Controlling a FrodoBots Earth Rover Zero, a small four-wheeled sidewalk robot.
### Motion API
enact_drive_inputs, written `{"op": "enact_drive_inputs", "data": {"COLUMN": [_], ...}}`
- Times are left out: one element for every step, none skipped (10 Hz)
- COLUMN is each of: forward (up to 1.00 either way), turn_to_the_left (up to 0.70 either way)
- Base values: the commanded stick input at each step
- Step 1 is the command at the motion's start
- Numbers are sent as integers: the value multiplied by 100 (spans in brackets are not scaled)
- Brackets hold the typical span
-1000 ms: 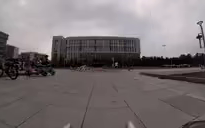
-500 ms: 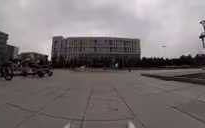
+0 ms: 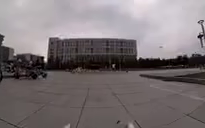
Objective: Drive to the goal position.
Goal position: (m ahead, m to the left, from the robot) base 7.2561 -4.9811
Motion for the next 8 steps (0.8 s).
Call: {"op": "enact_drive_inputs", "data": {"forward": [70,70,70,70,70,70,70,70], "turn_to_the_left": [0,0,0,-10,-14,-14,-14,-14]}}
